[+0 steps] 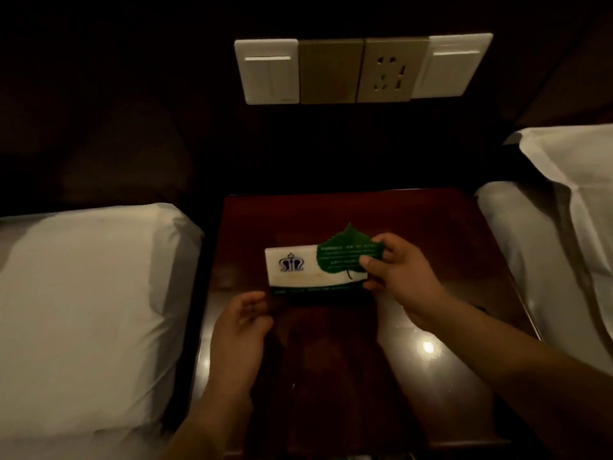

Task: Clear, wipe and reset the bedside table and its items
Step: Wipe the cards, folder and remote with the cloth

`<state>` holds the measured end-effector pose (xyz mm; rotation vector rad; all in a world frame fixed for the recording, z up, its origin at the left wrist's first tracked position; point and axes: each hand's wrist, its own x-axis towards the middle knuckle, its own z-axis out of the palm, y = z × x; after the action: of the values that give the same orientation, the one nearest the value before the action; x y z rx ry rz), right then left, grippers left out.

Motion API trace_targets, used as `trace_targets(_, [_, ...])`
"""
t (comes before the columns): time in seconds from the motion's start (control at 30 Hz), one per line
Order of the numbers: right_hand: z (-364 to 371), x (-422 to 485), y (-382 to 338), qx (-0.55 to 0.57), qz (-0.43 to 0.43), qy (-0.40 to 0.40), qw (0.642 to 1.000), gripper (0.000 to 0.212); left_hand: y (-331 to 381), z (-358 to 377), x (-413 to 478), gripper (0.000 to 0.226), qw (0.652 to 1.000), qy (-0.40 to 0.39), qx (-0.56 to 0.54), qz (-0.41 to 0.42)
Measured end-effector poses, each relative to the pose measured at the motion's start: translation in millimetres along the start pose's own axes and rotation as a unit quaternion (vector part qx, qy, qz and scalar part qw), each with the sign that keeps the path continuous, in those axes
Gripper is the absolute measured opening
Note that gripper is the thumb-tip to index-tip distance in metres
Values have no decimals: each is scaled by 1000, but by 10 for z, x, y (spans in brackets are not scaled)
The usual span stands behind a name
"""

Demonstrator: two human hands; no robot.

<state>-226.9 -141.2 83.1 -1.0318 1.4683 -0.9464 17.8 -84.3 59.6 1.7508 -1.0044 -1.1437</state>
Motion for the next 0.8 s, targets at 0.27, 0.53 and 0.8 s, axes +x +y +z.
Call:
trace_targets(0.27, [-203,497,218,19,34,26,999,15,-642,42,169,71,837,-98,504,190])
trace_targets(0.53, [-187,431,285,21,22,138,990,56,-673,29,172,73,841,-88,493,204])
trace_targets(0.8, [11,132,117,-253,-136,132,949,49,-222,100,246,64,885,-74,440,134])
